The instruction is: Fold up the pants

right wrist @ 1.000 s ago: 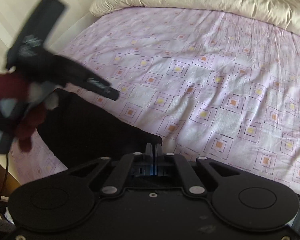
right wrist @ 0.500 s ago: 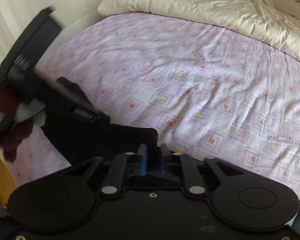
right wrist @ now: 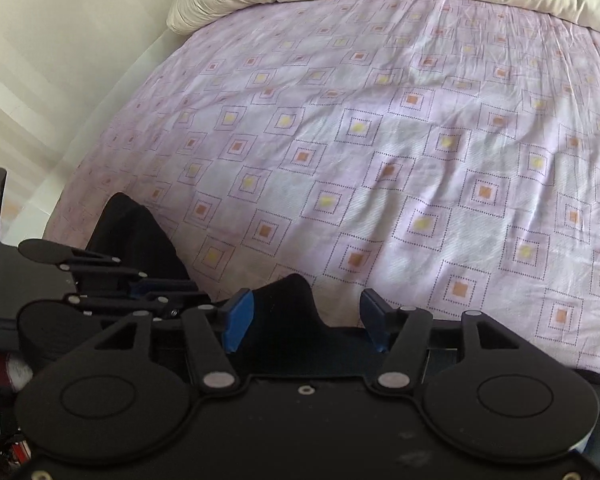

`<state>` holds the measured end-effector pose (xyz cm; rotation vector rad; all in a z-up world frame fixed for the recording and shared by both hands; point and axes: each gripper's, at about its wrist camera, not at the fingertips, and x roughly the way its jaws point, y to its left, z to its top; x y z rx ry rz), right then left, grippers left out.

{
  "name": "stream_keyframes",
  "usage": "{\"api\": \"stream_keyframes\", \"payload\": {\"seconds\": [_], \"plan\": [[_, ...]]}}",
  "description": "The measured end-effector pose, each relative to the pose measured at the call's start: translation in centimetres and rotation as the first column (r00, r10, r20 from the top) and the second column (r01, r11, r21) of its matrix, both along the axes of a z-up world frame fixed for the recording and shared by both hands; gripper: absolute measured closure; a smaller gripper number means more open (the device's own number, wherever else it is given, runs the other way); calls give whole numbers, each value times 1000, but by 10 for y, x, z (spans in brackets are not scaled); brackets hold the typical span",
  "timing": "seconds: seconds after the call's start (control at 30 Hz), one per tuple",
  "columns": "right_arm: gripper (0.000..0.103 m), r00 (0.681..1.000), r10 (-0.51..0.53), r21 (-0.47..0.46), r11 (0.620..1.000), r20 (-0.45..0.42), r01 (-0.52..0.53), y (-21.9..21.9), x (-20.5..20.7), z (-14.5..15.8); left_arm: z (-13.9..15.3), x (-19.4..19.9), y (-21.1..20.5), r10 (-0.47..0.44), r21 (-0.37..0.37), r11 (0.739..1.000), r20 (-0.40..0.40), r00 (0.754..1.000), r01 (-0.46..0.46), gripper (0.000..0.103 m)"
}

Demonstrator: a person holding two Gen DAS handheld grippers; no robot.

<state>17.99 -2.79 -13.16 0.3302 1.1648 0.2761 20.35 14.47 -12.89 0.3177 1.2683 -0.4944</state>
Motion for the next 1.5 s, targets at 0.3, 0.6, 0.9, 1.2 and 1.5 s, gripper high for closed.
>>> {"api": "stream_keyframes", "payload": {"seconds": [0.3, 0.6, 0.9, 1.2, 1.5], "plan": [[60, 983, 186, 38, 982, 15, -186, 15, -13, 10, 11, 4, 8, 67, -30, 997, 39, 997, -66, 92], [62, 984, 180, 43, 983, 2, -180, 22, -40, 6, 12, -9, 25, 135, -59, 989, 29, 990, -133, 92], [59, 995, 94, 149, 985, -26, -89, 17, -18, 0, -21, -10, 35, 147, -32, 988, -43, 988, -149, 93], [94, 996, 2, 171, 985, -90, 14, 10, 7, -15, -7, -20, 43, 174, -91, 981, 18, 985, -171, 92], [95, 977, 134, -287, 954, 167, -82, 63, 9, 8, -40, -34, 33, 84, 22, 996, -111, 990, -82, 92]]}}
